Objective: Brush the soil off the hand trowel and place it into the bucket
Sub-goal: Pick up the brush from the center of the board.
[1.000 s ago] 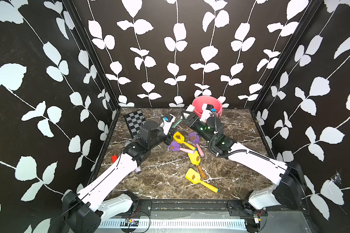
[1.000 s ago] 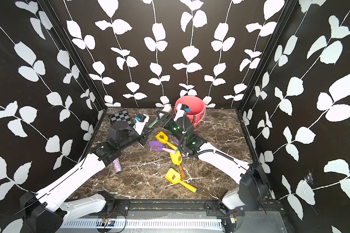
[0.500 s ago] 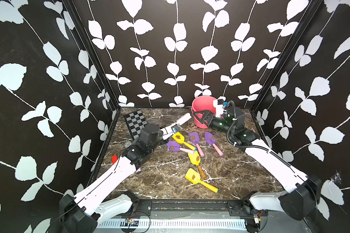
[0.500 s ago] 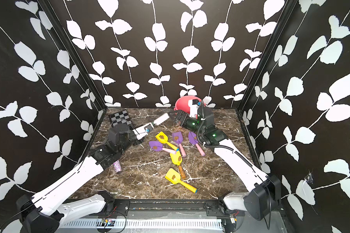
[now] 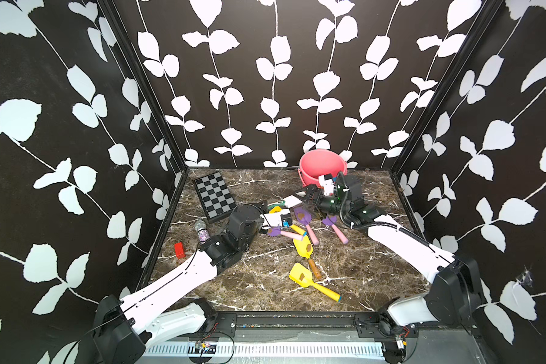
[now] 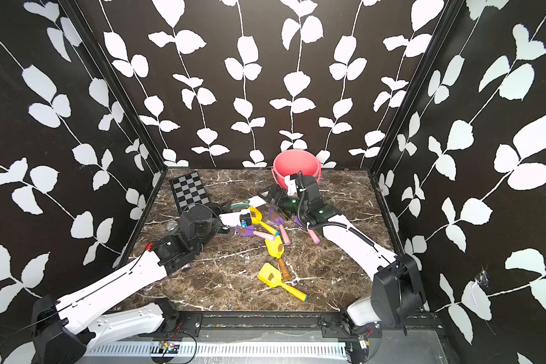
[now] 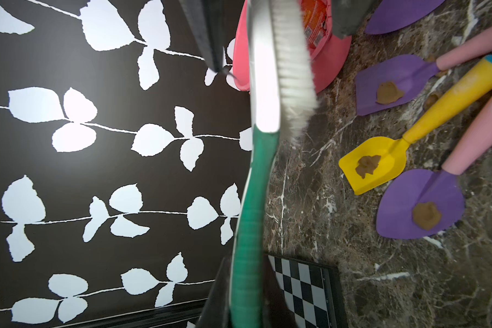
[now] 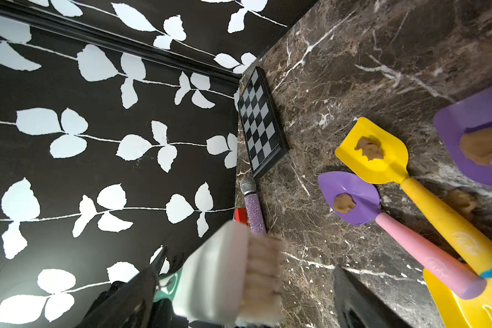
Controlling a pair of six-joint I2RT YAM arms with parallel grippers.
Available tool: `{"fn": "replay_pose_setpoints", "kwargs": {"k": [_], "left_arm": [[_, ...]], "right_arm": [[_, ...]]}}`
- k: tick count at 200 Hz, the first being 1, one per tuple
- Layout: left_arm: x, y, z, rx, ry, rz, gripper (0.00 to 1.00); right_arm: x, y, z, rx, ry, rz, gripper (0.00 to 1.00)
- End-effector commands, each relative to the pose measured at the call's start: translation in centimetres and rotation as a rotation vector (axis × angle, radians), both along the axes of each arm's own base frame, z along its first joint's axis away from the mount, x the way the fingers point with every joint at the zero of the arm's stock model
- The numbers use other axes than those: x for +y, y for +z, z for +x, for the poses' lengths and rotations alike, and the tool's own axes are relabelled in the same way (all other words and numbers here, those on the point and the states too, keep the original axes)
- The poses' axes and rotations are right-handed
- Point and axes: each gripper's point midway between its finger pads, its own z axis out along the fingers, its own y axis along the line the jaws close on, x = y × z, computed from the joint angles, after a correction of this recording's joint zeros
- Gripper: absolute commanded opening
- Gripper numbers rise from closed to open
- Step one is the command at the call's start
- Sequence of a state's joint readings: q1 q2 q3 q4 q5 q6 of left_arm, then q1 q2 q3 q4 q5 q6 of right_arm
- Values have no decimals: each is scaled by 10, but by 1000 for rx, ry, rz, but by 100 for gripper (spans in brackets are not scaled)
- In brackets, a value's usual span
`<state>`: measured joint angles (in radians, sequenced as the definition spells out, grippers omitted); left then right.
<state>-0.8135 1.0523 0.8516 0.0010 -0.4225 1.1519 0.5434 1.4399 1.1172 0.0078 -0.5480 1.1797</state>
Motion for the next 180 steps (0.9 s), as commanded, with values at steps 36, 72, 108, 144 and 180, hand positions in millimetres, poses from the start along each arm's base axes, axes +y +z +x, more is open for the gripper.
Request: {"fn": "replay_pose_setpoints", "kwargs": {"k": [36,72,108,144,180], "left_arm": [[-4,3,-1,-44,-5,-3,0],[-7,1,-1,-44,-9,7,0],[-7,-8,1,-18,1,21,0],[-14,-19,-4,91,-13,-42,21],[-21,-15,-11,177,-27,-174,56]], "right_arm": [[10,4,15,32,-86,142,68],[17,0,19,65,-115,168,49],[3,-5,23,72,-201,171,24],[-20,-1,32,50,-299,190,16],[-33,0,40,10,-341,172,15]]}}
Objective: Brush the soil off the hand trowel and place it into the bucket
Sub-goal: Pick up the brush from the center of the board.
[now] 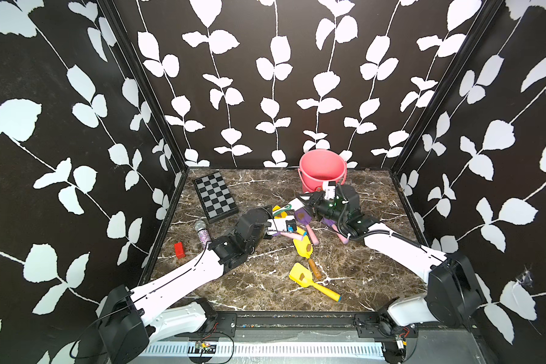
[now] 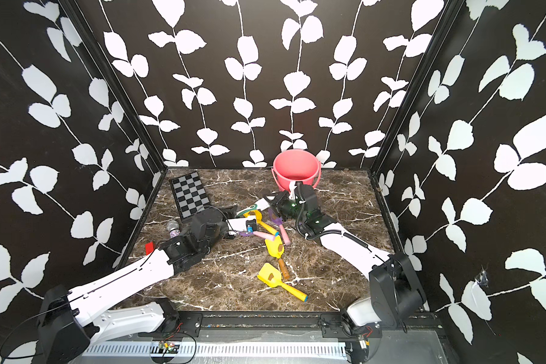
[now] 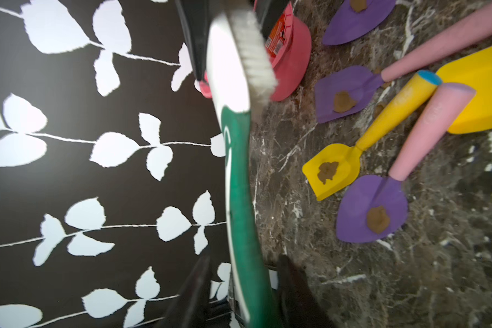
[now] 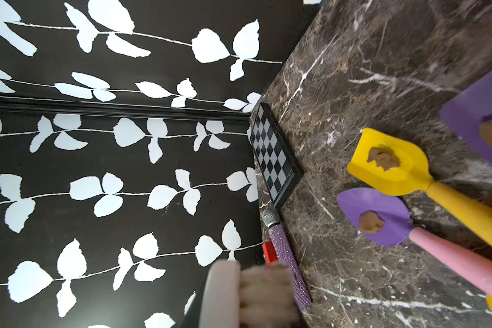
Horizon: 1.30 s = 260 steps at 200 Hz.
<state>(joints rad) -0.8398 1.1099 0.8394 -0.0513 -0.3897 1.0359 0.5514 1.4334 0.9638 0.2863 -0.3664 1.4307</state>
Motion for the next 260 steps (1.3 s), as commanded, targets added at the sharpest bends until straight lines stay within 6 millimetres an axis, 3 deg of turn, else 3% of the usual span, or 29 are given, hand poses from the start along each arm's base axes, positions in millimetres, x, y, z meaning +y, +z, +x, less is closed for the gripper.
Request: {"fn": "replay_pose_setpoints", "kwargs": {"k": [1,32,62,76,101,129,165,209,260], "left_arm": [[-5,22,-5,49,4,-158,57],[-11,29,-23,191,-17,-349,71],[-15,34,-36,517,-27,-684,75],[-8,44,-26,683,-4,-935,75],[-14,60,-16,956,-15,-1337,74],[-20,66,-3,1167,-33,-1640,74],[-32,76,-7,1302,-90,-1657,74],[-38,88,-9,1399,-157,-1712,73],[-43,100,-8,1453,-202,-1724,48]], "right_arm": [[-20,13,15,-45,-107,14,15],[-45,13,27,-96,-166,-20,15],[-54,32,30,-220,-154,-30,14],[-53,43,27,-288,-132,-18,14],[-48,64,16,-375,-90,51,14],[-45,92,0,-456,-82,115,14],[-32,119,-15,-495,-55,188,14],[-20,133,-17,-527,-25,252,13],[-19,136,-20,-528,-12,283,13]]}}
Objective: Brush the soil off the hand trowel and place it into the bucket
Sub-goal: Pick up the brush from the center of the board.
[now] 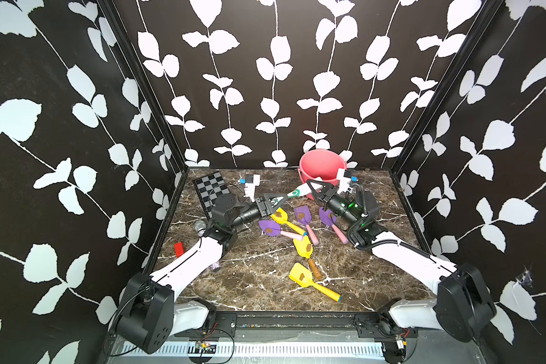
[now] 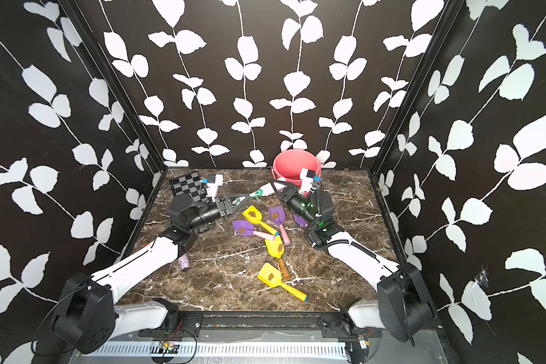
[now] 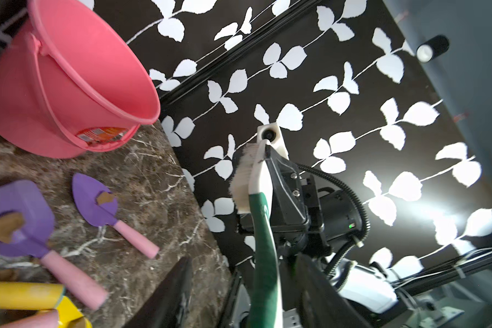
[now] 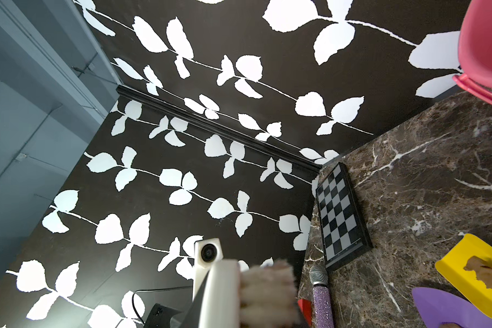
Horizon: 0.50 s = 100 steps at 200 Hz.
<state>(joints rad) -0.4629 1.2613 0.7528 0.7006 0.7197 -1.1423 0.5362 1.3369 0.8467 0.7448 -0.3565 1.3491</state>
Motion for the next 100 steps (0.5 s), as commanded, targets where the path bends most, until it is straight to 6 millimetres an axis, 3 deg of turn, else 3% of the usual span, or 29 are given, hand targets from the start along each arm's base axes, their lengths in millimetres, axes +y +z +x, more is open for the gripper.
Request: {"fn": "replay_pose_setpoints", "kwargs": {"k": [1,28,65,100], "left_arm": [[-1,31,-7,-53,-48,-61,48],[-3,28,-5,-47,-54,-53,40],[-5,31,-5,-46,-68,-64,47],[-7,28,-4,-34,-80,-54,31]], "right_arm": [[-2,43,-9,-94,24,106,13],[-4,45,-11,-107,24,94,13],[-5,45,-10,-111,35,96,12],[-5,45,-8,-117,37,88,12]]}}
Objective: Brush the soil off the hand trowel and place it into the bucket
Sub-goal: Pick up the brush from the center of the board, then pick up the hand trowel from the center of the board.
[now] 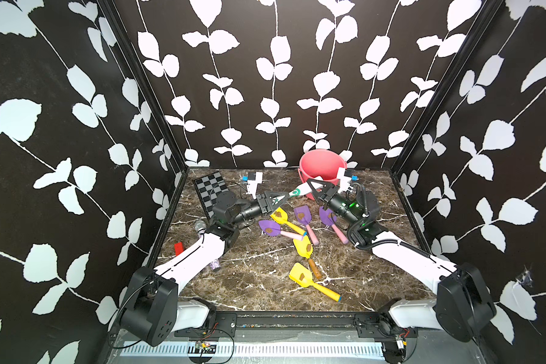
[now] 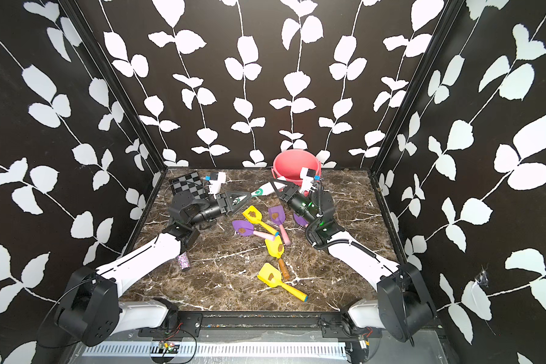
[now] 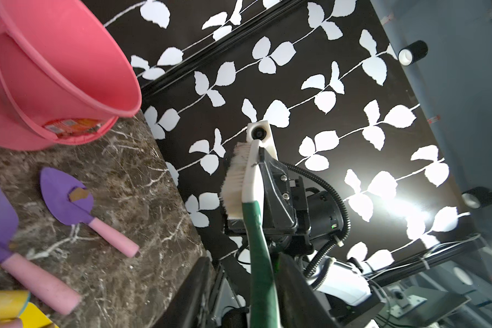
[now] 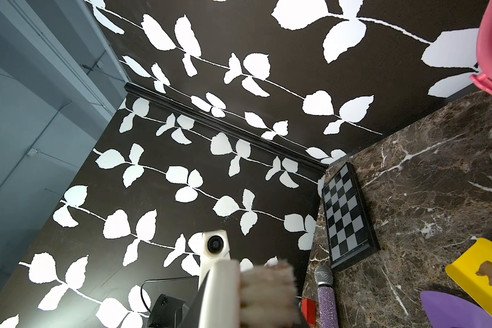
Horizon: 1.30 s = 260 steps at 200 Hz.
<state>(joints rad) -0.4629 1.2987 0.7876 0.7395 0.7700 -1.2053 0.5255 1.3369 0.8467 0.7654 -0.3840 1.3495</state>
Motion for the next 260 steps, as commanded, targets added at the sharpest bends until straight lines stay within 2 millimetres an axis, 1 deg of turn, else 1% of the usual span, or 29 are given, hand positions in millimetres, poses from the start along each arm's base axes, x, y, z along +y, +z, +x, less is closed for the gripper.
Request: {"fn": "replay_pose_setpoints", "kwargs": {"k": [1,28,48,60,74,88,96,117,122,132,143,153,156,158,167,180,185,192,200,209,224,232,242,254,260], "left_arm": [[0,19,-3,-55,-23,-23,30],[0,20,-5,-57,-28,-28,15],[0,20,-6,-60,-27,-18,0],[1,18,-6,-61,-24,-5,0],[2,15,-5,-62,-13,12,0],[5,12,-5,-64,-6,35,0],[6,13,-4,-68,1,41,0],[12,13,-1,-80,28,56,0],[15,12,0,-81,40,63,0],[23,8,5,-74,78,88,0],[37,2,11,-71,140,123,0],[52,-7,17,-54,208,180,0],[57,-9,18,-54,227,203,0],[60,-12,19,-47,239,224,0],[73,-23,21,-31,286,314,0],[89,-37,22,-32,344,471,0],[93,-39,22,-37,358,510,0],[96,-41,22,-43,367,540,0],[98,-43,23,-48,371,568,0],[98,-43,24,-58,369,585,0],[97,-42,27,-70,357,602,0],[94,-41,28,-75,337,604,0],[90,-40,30,-67,314,600,0],[87,-41,32,-56,296,598,0],[86,-42,32,-57,290,598,0]], "right_arm": [[-4,41,-7,-98,22,81,12],[-6,36,-5,-91,14,77,12],[-6,34,-3,-87,11,74,13],[-7,31,0,-102,1,51,15],[-9,27,1,-103,-11,30,21],[-11,22,2,-107,-29,-8,23],[-12,20,1,-107,-38,-34,29],[-19,13,1,-113,-81,-111,59],[-21,6,2,-96,-92,-146,65],[-30,0,2,-87,-123,-204,73],[-45,-13,2,-66,-172,-302,77],[-64,-26,-1,-43,-235,-449,79],[-70,-34,-2,-25,-253,-510,79],[-74,-34,-3,-30,-266,-541,79],[-89,-50,-9,-22,-290,-717,80],[-108,-76,-18,6,-296,-938,80],[-113,-86,-22,18,-284,-1005,80],[-114,-100,-27,28,-260,-1074,80],[-111,-117,-33,35,-219,-1136,80],[-104,-131,-38,12,-167,-1211,80],[-99,-152,-44,-15,-115,-1351,81],[-98,-167,-45,-20,-83,-1413,81],[-97,-181,-45,-10,-56,-1444,82],[-100,-198,-42,9,-47,-1488,82],[-106,-207,-39,31,-52,-1515,82]]}}
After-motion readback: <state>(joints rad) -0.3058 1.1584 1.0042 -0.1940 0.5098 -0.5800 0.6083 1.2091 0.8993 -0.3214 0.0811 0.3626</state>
